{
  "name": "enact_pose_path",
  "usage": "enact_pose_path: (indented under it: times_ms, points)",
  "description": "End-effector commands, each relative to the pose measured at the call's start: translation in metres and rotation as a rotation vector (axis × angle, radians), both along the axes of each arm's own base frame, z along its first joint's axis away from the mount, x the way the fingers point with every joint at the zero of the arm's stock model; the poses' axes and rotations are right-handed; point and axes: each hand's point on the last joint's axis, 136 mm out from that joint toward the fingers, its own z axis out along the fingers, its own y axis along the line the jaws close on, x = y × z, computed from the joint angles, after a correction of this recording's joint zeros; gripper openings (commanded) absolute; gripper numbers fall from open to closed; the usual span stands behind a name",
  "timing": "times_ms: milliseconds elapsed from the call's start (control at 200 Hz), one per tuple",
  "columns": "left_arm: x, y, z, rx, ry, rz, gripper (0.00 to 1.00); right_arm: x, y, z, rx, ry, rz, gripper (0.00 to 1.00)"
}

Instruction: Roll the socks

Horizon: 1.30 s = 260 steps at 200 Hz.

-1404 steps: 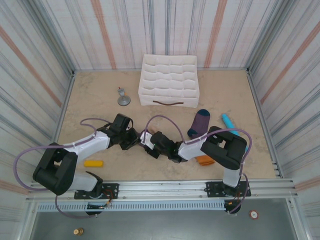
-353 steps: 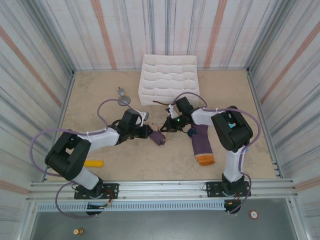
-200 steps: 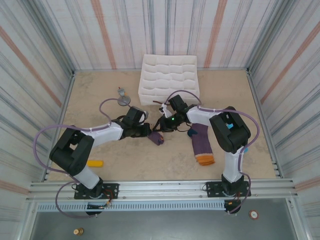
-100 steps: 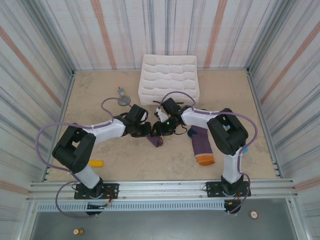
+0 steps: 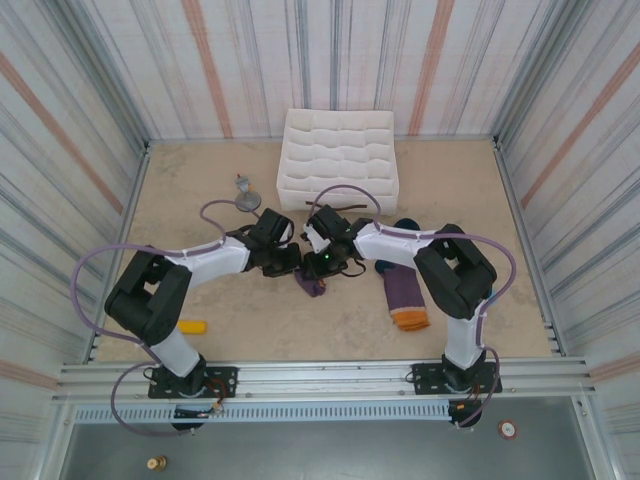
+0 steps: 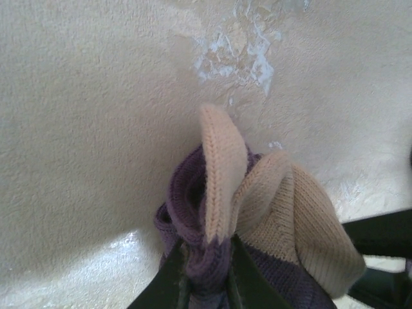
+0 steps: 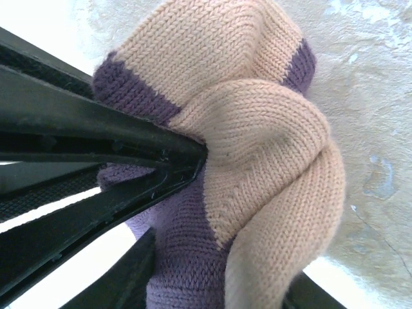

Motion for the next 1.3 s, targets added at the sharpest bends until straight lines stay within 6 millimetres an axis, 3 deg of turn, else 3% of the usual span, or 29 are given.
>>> enact_pose_path:
  times_ms: [0, 90, 230, 381, 626, 862, 1072, 1297]
  points:
    - [-0.005, 0.008, 0.005, -0.023, 0.011, 0.025, 0.07, -0.008, -0.017, -0.001, -0.039, 0.030, -0.002, 0.23]
    - [-0.004, 0.010, 0.016, -0.079, -0.020, 0.032, 0.23, -0.004, -0.015, 0.005, 0.059, 0.064, -0.014, 0.10]
    - [0.000, 0.014, 0.045, -0.172, -0.130, 0.035, 0.68, 0.004, -0.010, 0.028, 0.265, 0.083, -0.004, 0.02]
    - [-0.002, 0.017, 0.085, -0.274, -0.291, 0.007, 0.88, 0.017, -0.007, 0.062, 0.480, 0.090, 0.009, 0.00]
    - [-0.012, 0.017, 0.130, -0.405, -0.480, -0.044, 0.91, 0.026, 0.006, 0.122, 0.719, 0.066, 0.079, 0.00]
    - [-0.007, 0.020, 0.153, -0.474, -0.509, -0.045, 0.90, 0.036, 0.015, 0.168, 0.829, 0.032, 0.107, 0.00]
    - [0.010, 0.019, 0.171, -0.569, -0.487, -0.043, 0.84, 0.038, 0.023, 0.198, 0.919, 0.054, 0.144, 0.00]
    - [0.021, 0.012, 0.198, -0.659, -0.531, -0.062, 0.79, 0.040, 0.027, 0.213, 0.941, 0.037, 0.162, 0.00]
